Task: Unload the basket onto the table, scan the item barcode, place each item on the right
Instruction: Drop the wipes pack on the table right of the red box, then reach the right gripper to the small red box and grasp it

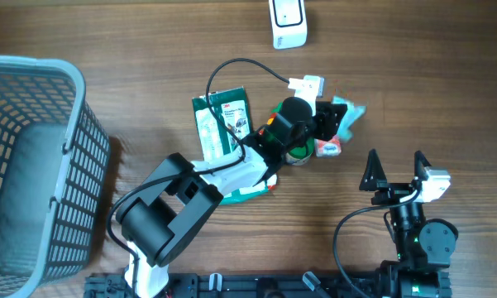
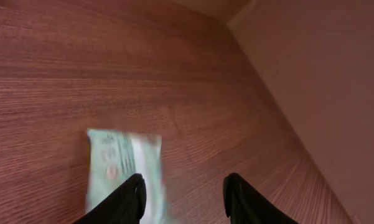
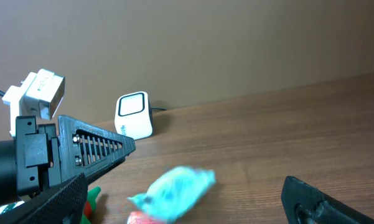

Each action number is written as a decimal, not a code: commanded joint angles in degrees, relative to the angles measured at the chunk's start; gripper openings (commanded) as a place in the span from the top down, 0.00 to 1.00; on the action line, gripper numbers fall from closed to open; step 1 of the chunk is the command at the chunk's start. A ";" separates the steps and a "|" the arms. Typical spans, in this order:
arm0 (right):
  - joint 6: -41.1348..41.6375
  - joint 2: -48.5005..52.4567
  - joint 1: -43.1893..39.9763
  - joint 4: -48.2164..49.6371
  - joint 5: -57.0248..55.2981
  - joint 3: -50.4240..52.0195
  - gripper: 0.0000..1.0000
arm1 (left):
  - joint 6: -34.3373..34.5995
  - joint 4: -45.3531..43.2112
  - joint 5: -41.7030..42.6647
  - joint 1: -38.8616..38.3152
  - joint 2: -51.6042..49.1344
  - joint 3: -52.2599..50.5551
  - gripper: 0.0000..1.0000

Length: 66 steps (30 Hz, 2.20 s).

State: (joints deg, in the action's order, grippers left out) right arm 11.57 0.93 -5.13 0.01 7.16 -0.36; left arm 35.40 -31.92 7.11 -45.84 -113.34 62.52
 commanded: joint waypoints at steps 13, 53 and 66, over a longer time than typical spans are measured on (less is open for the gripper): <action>0.48 -0.28 0.13 0.33 -0.76 0.07 0.00 | -17.20 56.30 -19.02 9.38 38.49 0.61 0.58; 55.12 13.09 0.50 1.92 19.26 0.07 0.24 | -0.39 99.89 -36.33 22.60 63.28 0.39 0.00; 25.88 53.27 2.78 -15.47 16.11 -30.34 0.01 | -0.42 99.86 -36.35 22.60 55.60 0.39 0.00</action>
State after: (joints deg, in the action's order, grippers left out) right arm 50.48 46.61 -2.66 -8.54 25.47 -19.00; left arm 34.00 67.90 -28.08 -23.59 -56.55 63.16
